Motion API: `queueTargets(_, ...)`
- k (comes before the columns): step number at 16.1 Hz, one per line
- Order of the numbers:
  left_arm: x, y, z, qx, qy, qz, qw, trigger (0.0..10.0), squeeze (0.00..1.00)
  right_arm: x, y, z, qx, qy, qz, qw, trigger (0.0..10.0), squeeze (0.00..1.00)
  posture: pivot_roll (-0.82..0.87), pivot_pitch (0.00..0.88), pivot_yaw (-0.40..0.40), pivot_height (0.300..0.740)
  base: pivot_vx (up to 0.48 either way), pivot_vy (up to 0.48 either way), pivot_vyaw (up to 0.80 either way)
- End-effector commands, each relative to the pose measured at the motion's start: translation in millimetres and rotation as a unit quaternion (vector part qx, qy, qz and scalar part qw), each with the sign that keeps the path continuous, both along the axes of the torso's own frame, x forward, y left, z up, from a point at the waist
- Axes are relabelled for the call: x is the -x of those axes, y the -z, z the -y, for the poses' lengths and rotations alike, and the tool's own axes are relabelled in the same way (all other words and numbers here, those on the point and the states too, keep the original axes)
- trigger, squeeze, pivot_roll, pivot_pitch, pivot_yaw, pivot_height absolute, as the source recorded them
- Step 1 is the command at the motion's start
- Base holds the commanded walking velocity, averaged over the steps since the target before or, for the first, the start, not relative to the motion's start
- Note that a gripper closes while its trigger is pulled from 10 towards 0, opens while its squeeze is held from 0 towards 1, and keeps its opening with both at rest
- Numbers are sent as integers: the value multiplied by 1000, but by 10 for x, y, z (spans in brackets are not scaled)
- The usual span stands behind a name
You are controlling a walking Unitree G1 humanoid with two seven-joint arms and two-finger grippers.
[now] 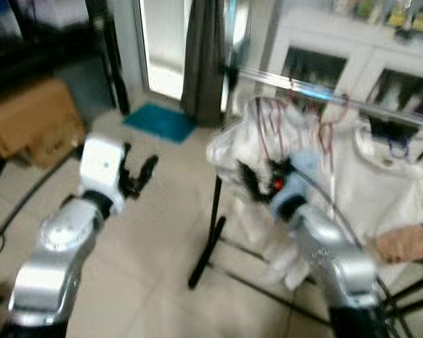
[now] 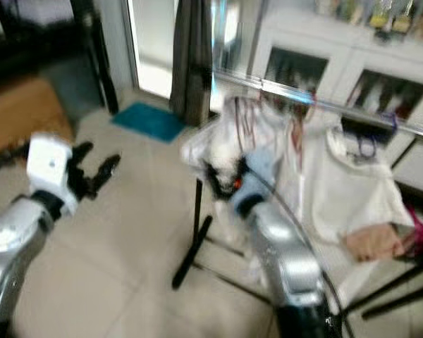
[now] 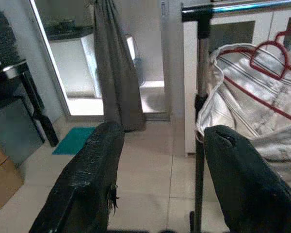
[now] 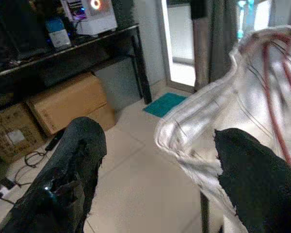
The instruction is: Hang hanger
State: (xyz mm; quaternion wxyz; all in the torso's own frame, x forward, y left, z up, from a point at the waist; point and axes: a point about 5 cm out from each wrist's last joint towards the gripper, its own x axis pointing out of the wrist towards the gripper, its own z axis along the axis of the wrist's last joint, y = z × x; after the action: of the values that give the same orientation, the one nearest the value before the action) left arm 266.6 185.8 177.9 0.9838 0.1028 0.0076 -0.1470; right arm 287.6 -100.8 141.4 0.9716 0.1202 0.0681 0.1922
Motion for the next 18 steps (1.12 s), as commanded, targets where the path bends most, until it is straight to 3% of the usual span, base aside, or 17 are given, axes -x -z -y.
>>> queueTargets(1,-13,-35,77,-4,18,8,1000,10000,0,-33,-20,97,11,16,5,1000,10000,0,22,0,-1,740,364,0,0)
queueTargets(5,-5,-39,46,-8,18,10,1000,10000,0,-79,-46,78,14,22,17,1000,10000,0,37,0,-12,740,358,0,0)
queueTargets(7,31,-13,53,0,43,-7,999,10000,0,-131,-160,177,52,68,53,995,10000,0,38,0,-14,740,163,0,0)
queueTargets(8,63,8,68,-10,66,-15,998,10000,0,-151,-231,256,52,94,68,992,10000,333,38,0,-14,740,0,0,0)
queueTargets(9,120,30,100,-17,103,-24,994,10000,0,-183,-295,367,75,125,73,987,10000,1000,36,0,-21,740,0,0,0)
queueTargets(10,163,45,124,-18,130,-30,991,10000,0,-210,-324,426,99,136,73,983,10000,1000,34,0,-22,740,0,0,0)
queueTargets(15,355,169,210,-10,230,-96,968,10000,0,-217,-428,448,113,127,70,983,10000,1000,30,0,-31,740,0,0,0)
queueTargets(18,370,162,245,-3,266,-109,958,10000,0,-221,-269,605,130,160,4,979,10000,1000,25,0,-31,740,0,0,0)
